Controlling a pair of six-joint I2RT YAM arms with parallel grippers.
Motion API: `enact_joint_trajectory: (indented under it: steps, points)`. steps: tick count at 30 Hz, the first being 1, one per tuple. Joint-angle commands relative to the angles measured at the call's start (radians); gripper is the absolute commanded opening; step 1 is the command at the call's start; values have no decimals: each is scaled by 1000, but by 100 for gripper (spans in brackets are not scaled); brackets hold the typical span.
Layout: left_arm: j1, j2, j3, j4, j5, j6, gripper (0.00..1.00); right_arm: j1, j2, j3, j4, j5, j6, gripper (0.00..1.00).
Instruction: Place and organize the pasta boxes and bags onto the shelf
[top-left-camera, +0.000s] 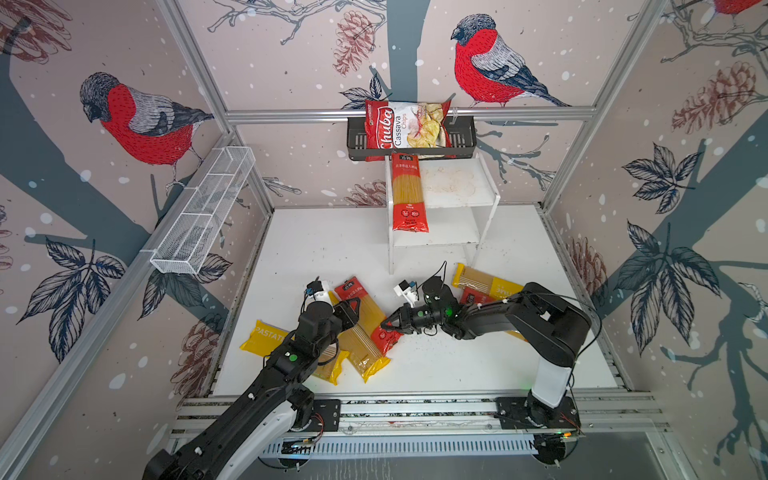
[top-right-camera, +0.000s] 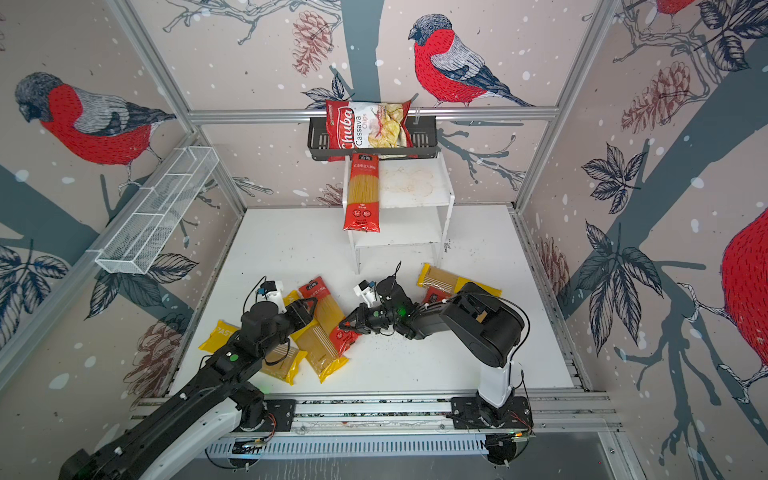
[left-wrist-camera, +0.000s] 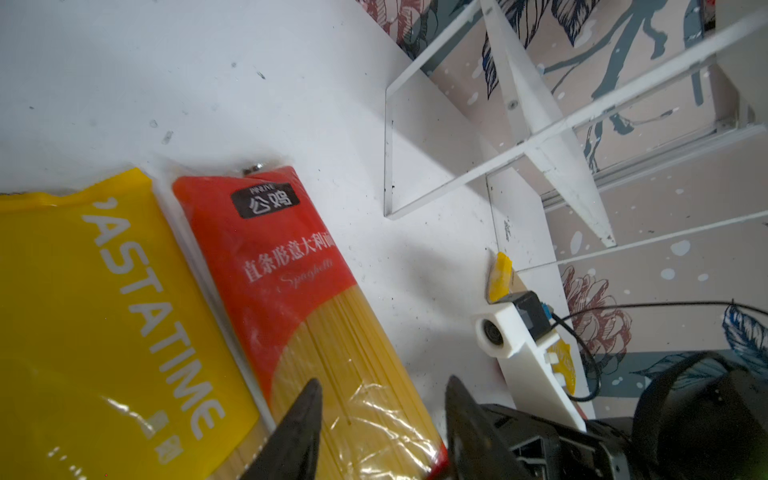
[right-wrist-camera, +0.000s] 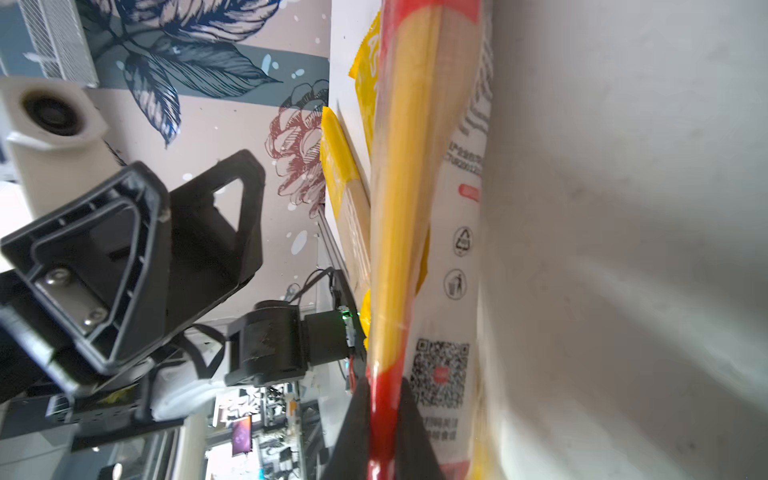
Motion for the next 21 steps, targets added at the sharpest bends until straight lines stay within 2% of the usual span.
enact_joint_trajectory:
  steps: [1,4,7,11,14,21]
  points:
    - [75,-21,-21,22,146,-37,56,-1,-33,-3,160,-2,8,6]
    - [139,-21,-60,105,255,-84,61,0,-62,-15,193,7,14,5]
    - [181,-15,-102,181,313,-130,67,1,-99,-20,209,17,17,5]
    - [189,-3,-171,322,347,-202,74,6,-146,-15,196,35,-2,4]
    - [182,21,-223,473,380,-265,83,12,-161,-10,208,44,7,4]
    - [166,27,-230,582,361,-268,87,56,-179,34,223,47,24,4]
